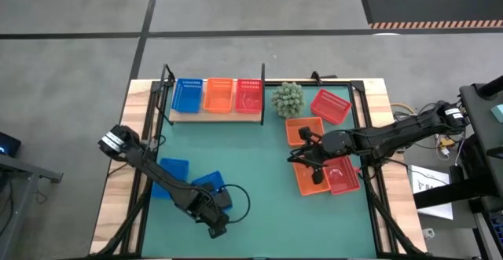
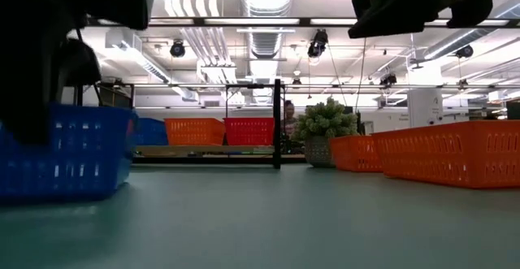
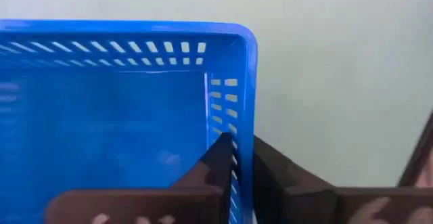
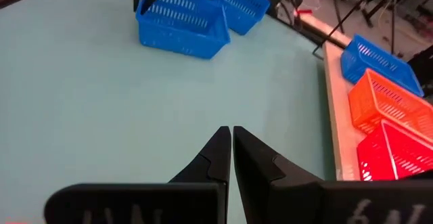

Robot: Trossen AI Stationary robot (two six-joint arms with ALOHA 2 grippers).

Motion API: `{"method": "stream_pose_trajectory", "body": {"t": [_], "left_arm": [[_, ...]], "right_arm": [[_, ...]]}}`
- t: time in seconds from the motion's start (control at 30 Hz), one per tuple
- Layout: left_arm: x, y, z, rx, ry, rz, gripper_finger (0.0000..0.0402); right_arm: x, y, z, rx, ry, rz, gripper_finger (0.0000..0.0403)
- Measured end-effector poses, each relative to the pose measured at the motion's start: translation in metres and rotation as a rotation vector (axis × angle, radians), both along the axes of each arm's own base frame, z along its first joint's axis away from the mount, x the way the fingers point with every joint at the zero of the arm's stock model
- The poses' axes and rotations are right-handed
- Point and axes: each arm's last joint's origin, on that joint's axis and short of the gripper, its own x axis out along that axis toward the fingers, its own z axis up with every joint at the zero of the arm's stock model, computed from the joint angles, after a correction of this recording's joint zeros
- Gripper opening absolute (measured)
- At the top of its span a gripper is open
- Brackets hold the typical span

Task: Stack baskets on shelf by color
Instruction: Stack the right blue bin on the blue bin on the shelf

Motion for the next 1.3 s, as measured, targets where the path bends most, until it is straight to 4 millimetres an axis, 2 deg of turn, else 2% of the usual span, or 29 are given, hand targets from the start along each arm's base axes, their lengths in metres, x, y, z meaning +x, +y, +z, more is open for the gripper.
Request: {"method": "stream_pose_trajectory", "body": {"t": [0.13,0.27,0.47,0.63,0.77,0.93,1.13,1.3], "left_arm": [[0.0,0.003,0.026,0.024,0.005,-0.057,0.0007],[-0.001,0.007,0.063,0.1,-0.008,-0.163,0.0001],[-0.008,0.02,0.121,0.347,-0.011,-0.298,0.0],[-0.018,0.048,0.149,0.596,0.013,-0.442,0.0],[-0.028,0.091,0.161,0.688,0.056,-0.503,0.0],[-0.049,0.162,0.167,0.759,0.074,-0.49,0.0],[-0.088,0.239,0.154,0.816,0.063,-0.47,0.0],[-0.115,0.285,0.137,0.802,0.051,-0.426,0.0]], "right_arm": [[0.0,0.0,-0.003,0.011,-0.032,-0.002,0.0011],[-0.002,0.0,-0.009,0.037,-0.006,-0.017,0.0011],[-0.004,-0.001,-0.016,0.054,0.017,-0.029,0.0011],[-0.004,-0.001,-0.016,0.069,0.02,-0.036,0.0011],[-0.004,-0.001,-0.016,0.077,0.018,-0.041,0.0011],[-0.002,0.0,-0.011,0.072,-0.041,-0.03,0.0011],[-0.001,-0.001,-0.008,0.055,-0.074,-0.023,0.0011],[0.001,-0.002,-0.004,0.051,-0.124,-0.023,0.0011]]}}
